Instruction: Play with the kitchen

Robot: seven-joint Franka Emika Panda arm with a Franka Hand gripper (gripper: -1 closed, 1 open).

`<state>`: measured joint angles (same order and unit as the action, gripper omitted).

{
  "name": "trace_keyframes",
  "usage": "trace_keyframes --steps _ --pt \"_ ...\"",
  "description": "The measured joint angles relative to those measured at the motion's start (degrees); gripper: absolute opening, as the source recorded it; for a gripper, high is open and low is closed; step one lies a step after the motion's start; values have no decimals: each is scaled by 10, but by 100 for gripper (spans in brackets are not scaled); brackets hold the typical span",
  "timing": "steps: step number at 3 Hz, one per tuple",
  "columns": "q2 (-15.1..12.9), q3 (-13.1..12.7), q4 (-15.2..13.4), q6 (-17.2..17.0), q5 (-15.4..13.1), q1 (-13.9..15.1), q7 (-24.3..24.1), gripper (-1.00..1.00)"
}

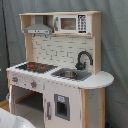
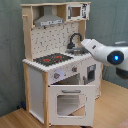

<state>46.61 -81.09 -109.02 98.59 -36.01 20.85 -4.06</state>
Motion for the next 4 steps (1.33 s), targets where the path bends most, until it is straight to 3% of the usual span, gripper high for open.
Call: trace_keyframes --steps 2,3,4 --pt "-34 52 -5 -51 39 -31 76 100" --pt "-57 78 -21 -67 72 -51 115 100" --pt "-87 96 -52 -56 107 -66 149 100"
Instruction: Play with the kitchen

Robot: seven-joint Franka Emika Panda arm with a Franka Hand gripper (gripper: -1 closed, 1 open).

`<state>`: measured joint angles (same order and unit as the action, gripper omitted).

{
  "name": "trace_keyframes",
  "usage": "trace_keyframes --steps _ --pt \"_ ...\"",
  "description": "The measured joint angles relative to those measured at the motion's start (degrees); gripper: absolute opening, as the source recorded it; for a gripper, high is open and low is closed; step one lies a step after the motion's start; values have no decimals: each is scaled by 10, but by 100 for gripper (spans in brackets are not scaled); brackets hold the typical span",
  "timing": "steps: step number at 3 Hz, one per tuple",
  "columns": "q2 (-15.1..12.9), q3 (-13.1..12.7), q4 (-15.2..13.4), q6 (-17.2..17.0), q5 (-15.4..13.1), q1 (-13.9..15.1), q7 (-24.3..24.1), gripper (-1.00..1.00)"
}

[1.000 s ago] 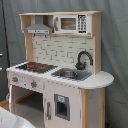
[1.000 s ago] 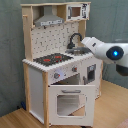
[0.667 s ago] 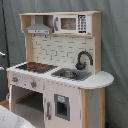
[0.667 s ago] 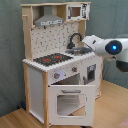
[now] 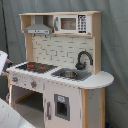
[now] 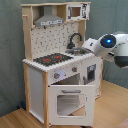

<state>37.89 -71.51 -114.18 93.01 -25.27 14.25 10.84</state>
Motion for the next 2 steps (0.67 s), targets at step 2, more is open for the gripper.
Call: trace_keyframes --steps 2 --pt "-56 29 -51 60 54 -2 76 100"
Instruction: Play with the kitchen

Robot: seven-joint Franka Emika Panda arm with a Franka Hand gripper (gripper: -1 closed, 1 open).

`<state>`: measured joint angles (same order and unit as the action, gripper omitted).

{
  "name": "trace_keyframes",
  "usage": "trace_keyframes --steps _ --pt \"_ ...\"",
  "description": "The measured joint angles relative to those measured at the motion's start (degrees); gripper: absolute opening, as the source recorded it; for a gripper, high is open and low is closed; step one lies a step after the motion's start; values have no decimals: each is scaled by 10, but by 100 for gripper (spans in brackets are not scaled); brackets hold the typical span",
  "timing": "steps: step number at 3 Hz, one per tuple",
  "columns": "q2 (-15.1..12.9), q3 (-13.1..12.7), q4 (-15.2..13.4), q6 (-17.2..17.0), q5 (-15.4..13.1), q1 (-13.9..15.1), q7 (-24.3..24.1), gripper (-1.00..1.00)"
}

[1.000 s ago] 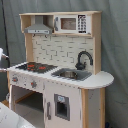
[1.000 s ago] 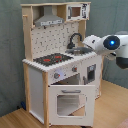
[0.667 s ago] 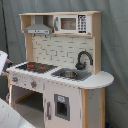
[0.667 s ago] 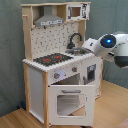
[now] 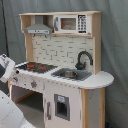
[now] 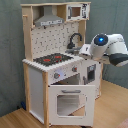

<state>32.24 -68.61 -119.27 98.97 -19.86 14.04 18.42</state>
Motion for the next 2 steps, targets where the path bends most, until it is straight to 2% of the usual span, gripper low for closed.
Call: trace_keyframes --steps 2 --pt "-50 21 -33 78 37 0 71 100"
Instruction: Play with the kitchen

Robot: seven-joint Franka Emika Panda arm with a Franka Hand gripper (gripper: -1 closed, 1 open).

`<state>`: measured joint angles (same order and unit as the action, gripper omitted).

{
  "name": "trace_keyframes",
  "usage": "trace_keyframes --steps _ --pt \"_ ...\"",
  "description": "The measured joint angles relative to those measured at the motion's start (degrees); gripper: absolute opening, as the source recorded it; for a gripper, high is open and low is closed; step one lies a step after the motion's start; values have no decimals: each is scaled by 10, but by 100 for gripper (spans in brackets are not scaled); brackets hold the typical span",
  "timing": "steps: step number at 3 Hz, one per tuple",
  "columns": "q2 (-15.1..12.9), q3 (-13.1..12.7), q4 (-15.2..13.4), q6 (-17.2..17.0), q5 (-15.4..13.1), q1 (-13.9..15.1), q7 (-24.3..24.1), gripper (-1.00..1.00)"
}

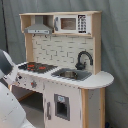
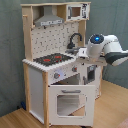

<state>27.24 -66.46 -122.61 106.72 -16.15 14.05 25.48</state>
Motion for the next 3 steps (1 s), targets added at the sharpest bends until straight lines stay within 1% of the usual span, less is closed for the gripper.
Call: trace_keyframes --steps 1,2,3 --pt "-33 8 -14 41 14 0 37 100" --pt "-59 17 -34 82 27 0 71 100" --pt "-79 20 -63 127 34 0 90 100"
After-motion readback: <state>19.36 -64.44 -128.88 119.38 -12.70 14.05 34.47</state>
